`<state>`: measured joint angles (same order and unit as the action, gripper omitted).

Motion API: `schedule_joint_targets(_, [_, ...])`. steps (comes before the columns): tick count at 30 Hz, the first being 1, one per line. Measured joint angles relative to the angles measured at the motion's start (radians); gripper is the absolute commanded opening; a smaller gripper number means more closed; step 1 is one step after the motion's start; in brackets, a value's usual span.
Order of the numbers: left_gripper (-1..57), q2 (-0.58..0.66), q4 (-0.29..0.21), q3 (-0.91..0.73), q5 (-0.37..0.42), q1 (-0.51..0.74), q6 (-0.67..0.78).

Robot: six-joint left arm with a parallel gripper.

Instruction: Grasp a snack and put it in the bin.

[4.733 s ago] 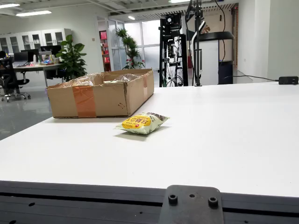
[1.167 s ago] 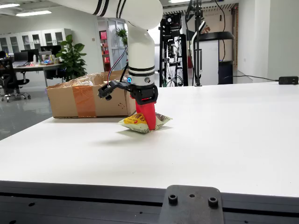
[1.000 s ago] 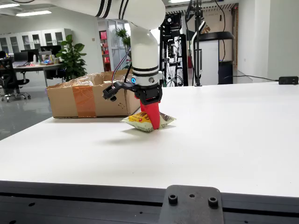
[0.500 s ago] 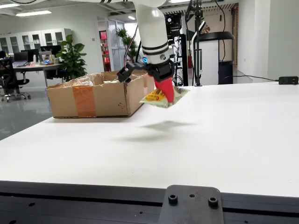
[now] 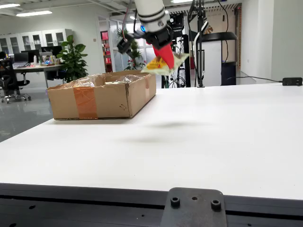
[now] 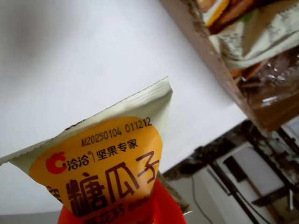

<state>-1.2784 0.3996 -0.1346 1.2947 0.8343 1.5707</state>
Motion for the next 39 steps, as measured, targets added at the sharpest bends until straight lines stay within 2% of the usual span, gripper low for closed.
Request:
schedule_joint_targets(12, [13.8,0.259,0.028,-0.215,0.003,-0.089,-0.236])
schedule_joint_targets(18, [13.6,0.385,0.037,-0.375,0.002,-0.142,-0.358])
schedule_joint_targets(28, [13.4,0.56,0.101,-0.626,-0.008,-0.235,-0.503])
schedule_joint_targets(33, [13.3,0.622,0.138,-0.732,-0.063,-0.275,-0.525])
schedule_joint_targets(39, [13.2,0.632,0.151,-0.845,-0.162,-0.298,-0.529])
